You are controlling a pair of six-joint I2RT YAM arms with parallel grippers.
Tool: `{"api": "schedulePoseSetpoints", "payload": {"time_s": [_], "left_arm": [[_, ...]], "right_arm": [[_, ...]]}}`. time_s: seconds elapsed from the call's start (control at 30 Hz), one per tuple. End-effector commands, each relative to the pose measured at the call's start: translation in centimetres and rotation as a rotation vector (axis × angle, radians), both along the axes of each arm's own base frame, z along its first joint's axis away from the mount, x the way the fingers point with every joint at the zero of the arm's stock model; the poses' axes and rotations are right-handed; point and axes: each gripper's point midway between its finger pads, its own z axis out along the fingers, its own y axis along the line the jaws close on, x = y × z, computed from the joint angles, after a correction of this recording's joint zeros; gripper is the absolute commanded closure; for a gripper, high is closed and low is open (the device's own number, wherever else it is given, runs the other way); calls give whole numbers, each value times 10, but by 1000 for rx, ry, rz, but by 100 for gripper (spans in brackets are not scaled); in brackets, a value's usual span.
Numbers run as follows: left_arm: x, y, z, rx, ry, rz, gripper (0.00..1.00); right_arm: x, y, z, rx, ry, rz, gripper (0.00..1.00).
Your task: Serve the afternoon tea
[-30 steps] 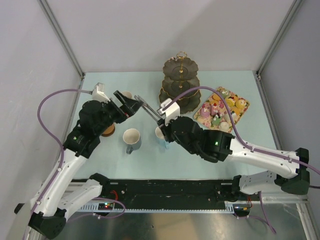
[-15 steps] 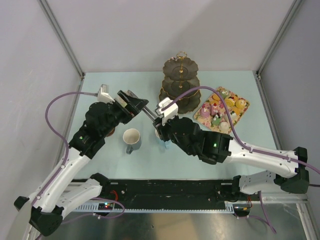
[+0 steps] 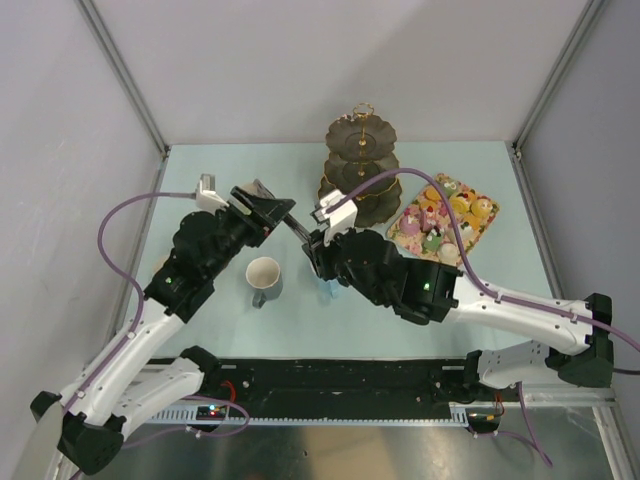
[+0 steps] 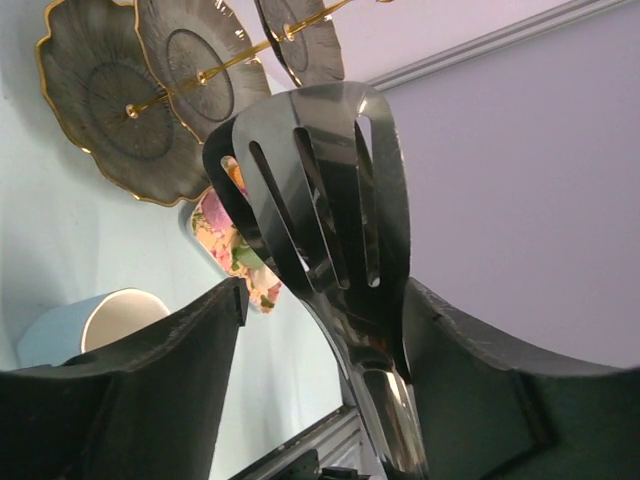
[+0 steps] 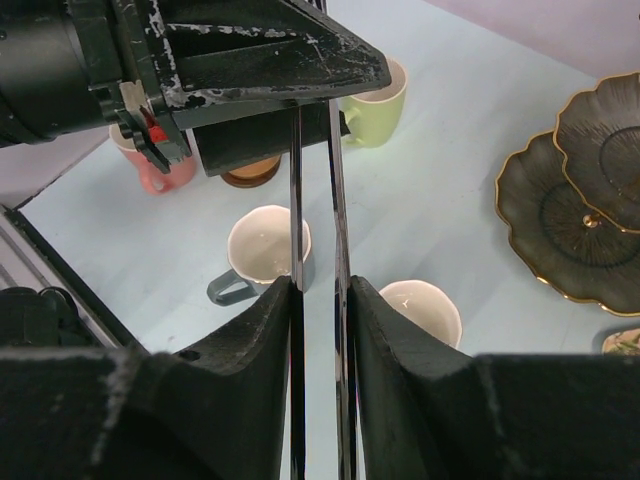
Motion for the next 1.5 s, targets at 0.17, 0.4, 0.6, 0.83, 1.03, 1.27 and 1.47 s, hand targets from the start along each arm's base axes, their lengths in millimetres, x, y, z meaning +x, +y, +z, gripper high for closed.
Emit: {"api": "schedulePoseSetpoints", "payload": {"time_s": [0.17,0.4,0.6,0.83,1.03,1.27,1.47], "left_arm": [[-2,-2,29,-106,-65,2,44],[0,-3,29,-122,-57,4,52],[0,-4,26,-129,-49,4,54],[1,-6,23,-127,-42,-2,65],[1,-4,24,-138,-47,6,85],[0,-4,24,-160,-38,8,100],[-2,-3,24,-184,-26,8,100]], "right_arm": [[10,8,26,131,22,-11,68],[12,12,22,125,27,4,68],[11,14,22,126,28,14,68],[12,15,23,137,28,25,69],[11,18,21,137,33,34,68],[11,18,19,136,43,32,68],[12,18,16,128,49,23,62]]}}
